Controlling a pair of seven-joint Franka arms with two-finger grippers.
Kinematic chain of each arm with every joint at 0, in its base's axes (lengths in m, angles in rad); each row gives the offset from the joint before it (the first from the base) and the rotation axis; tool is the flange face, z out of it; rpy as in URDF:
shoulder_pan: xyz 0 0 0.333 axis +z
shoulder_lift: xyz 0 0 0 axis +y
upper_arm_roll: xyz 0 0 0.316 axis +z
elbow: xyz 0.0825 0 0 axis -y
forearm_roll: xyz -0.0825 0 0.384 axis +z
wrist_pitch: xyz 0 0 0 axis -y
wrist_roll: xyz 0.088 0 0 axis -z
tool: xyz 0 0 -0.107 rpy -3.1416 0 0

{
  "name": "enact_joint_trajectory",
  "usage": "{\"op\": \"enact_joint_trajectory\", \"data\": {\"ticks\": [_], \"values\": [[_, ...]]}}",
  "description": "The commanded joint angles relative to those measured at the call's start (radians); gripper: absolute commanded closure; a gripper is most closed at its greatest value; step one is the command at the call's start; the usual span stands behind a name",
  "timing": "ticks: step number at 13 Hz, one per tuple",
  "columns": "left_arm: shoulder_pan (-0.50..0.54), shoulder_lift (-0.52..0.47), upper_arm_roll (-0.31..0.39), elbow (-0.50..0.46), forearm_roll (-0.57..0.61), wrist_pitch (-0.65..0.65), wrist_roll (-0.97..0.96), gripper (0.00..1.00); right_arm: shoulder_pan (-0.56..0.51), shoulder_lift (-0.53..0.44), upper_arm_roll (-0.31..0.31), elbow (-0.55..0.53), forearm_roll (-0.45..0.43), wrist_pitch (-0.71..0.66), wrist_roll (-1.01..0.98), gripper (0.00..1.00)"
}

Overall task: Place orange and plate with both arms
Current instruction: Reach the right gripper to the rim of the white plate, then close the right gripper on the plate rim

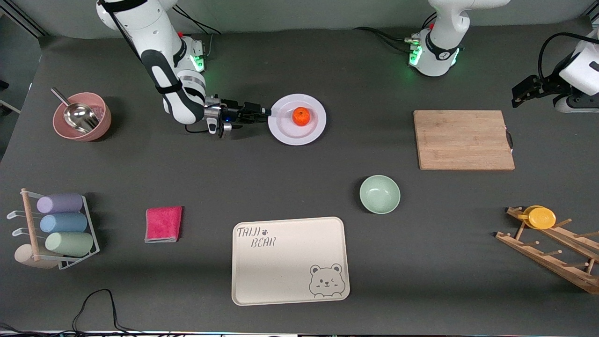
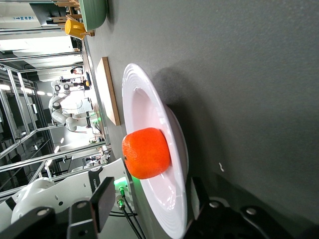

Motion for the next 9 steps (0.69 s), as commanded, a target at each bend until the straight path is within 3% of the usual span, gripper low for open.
{"op": "enact_joint_trajectory", "data": {"ticks": [1, 3, 7, 9], "values": [[-0.013, -0.026, 0.006, -0.016, 0.002, -0.008, -0.003, 0.00, -0.006, 0.028, 0.001, 0.011, 0.030, -0.003, -0.066, 0.35], [-0.013, -0.027, 0.006, -0.014, 0.002, -0.017, -0.005, 0.00, -0.011, 0.041, 0.001, 0.011, 0.030, -0.001, -0.110, 0.45], [-0.013, -0.030, 0.006, -0.016, 0.002, -0.024, -0.005, 0.00, -0.017, 0.065, 0.001, 0.016, 0.032, -0.001, -0.152, 0.50], [-0.013, -0.030, 0.006, -0.016, 0.002, -0.024, -0.003, 0.00, -0.015, 0.090, 0.001, 0.034, 0.046, -0.003, -0.163, 0.57]]}}
